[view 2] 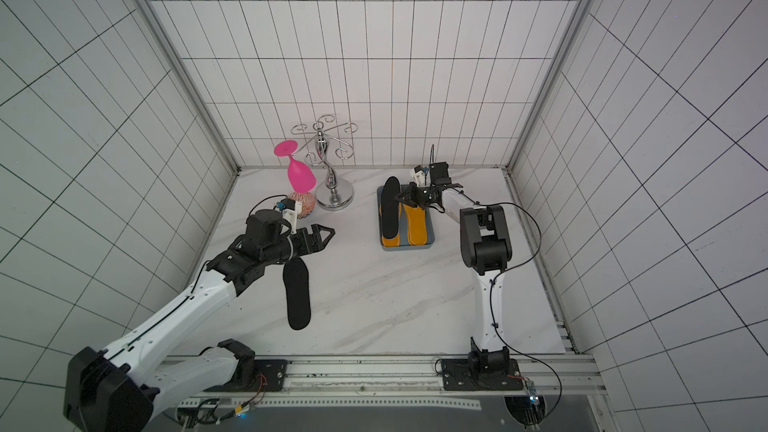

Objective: Put the insoles into the storage box
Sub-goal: Place the insole in the storage box.

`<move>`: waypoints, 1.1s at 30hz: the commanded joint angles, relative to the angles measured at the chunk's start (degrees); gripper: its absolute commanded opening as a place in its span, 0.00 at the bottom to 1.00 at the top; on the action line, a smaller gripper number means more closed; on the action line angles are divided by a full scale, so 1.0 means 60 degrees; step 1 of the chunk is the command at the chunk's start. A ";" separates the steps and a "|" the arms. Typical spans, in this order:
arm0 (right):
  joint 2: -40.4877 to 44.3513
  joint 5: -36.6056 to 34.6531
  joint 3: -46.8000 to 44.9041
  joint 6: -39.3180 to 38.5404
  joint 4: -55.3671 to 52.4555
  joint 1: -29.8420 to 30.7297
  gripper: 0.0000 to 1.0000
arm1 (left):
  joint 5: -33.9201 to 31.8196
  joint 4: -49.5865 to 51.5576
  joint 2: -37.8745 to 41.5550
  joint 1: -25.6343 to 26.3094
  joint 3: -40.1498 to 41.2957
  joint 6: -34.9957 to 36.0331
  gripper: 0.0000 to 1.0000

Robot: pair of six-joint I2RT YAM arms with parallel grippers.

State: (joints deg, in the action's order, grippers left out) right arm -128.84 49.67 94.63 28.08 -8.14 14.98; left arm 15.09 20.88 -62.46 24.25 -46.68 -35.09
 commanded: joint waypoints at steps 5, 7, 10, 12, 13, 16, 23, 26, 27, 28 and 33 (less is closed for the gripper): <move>-0.0401 0.0202 -0.0046 -0.0762 -0.0824 -0.0036 0.00 | 0.0220 0.0152 -0.0152 -0.0055 0.0104 0.0151 0.95; -0.0400 0.0190 -0.0149 -0.0768 -0.0826 -0.0036 0.00 | 0.0209 0.0217 -0.0160 -0.0065 0.0117 0.0186 0.95; -0.0464 0.0186 -0.0146 -0.0809 -0.0911 -0.0007 0.00 | 0.0238 0.0289 -0.0163 -0.0091 0.0147 0.0219 0.95; -0.0535 0.0119 -0.0112 -0.0912 -0.1055 0.0008 0.00 | 0.0239 0.0373 -0.0162 -0.0116 0.0147 0.0243 0.95; -0.0562 0.0094 -0.0105 -0.0949 -0.1112 0.0008 0.00 | 0.0238 0.0409 -0.0152 -0.0128 0.0147 0.0253 0.95; -0.0654 0.0028 -0.0045 -0.1122 -0.1287 0.0051 0.03 | 0.0239 0.0538 -0.0127 -0.0165 0.0153 0.0325 0.95; -0.0693 -0.0258 0.0490 -0.1461 -0.1954 0.0180 0.25 | 0.0185 0.0831 -0.0083 -0.0276 0.0162 0.0421 0.95; -0.0461 -0.0457 0.0495 -0.1384 -0.1940 0.0192 0.35 | 0.0052 0.0986 -0.0053 -0.0320 0.0147 0.0458 0.95; -0.0361 -0.0546 0.0494 -0.1369 -0.1950 0.0194 0.39 | -0.0001 0.1065 -0.0050 -0.0346 0.0133 0.0457 0.95; -0.0266 -0.0628 0.0491 -0.1354 -0.1959 0.0198 0.41 | -0.0049 0.1137 -0.0042 -0.0369 0.0126 0.0454 0.95; 0.0276 -0.1269 0.0495 -0.1404 -0.2234 0.0198 0.59 | -0.0644 0.1859 0.0036 -0.0520 -0.0009 0.0415 0.95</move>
State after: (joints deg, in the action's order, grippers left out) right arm -130.13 46.44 95.90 20.18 -18.72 16.14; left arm 14.24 28.97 -63.05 21.69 -46.26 -33.39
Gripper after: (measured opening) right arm 0.571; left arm 0.947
